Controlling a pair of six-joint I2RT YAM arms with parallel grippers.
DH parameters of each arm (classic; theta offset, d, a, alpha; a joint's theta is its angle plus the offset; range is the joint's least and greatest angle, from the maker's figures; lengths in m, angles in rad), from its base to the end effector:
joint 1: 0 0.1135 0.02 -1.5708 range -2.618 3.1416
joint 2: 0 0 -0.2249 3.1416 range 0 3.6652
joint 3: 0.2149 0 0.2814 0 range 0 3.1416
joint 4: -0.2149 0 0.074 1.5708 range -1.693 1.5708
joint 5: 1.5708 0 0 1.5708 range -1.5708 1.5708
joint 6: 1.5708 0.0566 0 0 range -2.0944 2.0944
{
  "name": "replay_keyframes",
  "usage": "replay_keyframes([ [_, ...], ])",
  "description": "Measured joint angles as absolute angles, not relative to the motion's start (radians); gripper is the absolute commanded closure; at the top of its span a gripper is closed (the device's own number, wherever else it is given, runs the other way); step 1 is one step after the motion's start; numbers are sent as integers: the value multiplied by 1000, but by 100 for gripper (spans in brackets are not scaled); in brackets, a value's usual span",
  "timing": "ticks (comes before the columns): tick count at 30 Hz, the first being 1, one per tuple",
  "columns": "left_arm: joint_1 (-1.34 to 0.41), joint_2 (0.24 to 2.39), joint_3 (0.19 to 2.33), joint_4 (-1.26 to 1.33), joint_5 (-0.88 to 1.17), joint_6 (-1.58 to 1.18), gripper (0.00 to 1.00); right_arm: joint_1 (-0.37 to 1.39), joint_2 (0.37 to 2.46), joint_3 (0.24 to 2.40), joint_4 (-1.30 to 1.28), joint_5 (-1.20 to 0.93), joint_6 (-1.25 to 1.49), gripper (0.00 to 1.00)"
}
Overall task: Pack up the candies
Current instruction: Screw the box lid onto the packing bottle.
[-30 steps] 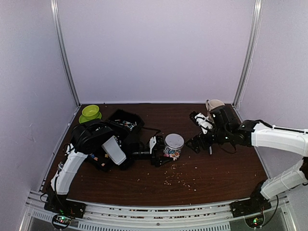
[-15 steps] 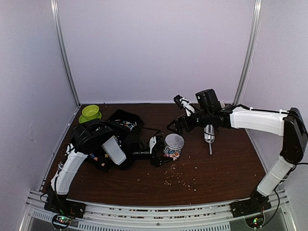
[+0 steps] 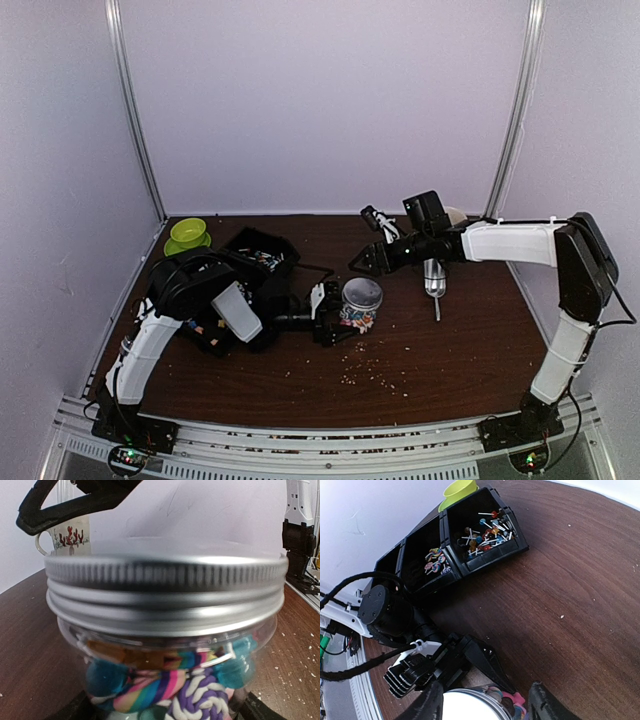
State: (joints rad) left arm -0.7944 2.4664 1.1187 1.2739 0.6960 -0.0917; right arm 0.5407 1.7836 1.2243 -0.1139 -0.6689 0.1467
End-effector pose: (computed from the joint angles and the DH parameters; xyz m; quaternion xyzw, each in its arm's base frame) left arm 0.2768 -0.3337 -0.0094 0.4550 0.5668 -0.5000 0.4709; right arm 0.3463 0.2488 0.1645 -0.3062 0.8067 0.4165 0.2862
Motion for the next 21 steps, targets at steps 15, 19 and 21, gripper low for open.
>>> replay_keyframes([
  [15, -793, 2466, 1121, 1270, 704, -92, 20, 541, 1792, 1225, -135, -704, 135, 52],
  [19, -793, 2466, 1121, 1269, 704, -92, 20, 541, 1792, 1218, -139, -711, 134, 52],
  [21, -793, 2466, 1121, 1269, 704, -92, 20, 541, 1792, 1211, -140, -712, 134, 52],
])
